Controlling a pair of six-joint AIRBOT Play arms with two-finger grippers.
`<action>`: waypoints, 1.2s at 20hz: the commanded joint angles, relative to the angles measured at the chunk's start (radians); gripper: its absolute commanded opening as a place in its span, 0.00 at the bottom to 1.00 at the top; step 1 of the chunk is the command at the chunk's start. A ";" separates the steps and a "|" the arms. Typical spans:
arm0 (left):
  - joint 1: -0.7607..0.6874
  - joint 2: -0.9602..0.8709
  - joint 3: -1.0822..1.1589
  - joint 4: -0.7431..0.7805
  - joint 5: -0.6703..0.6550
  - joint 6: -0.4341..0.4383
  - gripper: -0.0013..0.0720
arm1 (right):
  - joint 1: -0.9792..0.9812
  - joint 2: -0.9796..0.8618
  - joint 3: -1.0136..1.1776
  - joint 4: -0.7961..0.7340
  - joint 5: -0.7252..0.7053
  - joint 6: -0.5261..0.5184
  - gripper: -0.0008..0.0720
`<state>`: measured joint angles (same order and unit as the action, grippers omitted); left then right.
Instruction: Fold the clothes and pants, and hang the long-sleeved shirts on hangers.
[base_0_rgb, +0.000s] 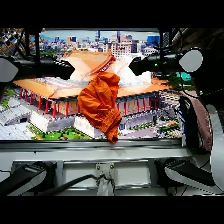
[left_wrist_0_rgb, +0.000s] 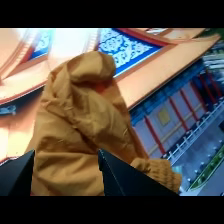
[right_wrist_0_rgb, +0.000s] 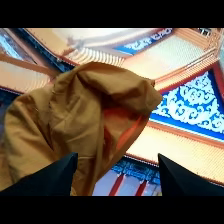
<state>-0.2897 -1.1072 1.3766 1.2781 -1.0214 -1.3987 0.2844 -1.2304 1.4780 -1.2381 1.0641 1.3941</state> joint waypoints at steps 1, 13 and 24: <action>0.008 -0.014 0.000 -0.028 -0.004 -0.018 0.56 | 0.014 -0.003 -0.012 0.055 0.057 0.002 0.78; 0.168 0.106 -0.314 0.032 -0.068 -0.172 0.33 | 0.500 0.071 -0.576 0.033 -0.173 0.090 0.75; 0.242 0.106 -0.335 0.180 -0.067 -0.290 0.35 | 0.588 -0.180 -0.470 -0.101 -0.393 0.079 0.89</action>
<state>-0.0616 -1.0012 1.0443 1.4368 -1.0863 -1.6737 0.8650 -1.3655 0.9733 -1.2922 0.7361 1.4754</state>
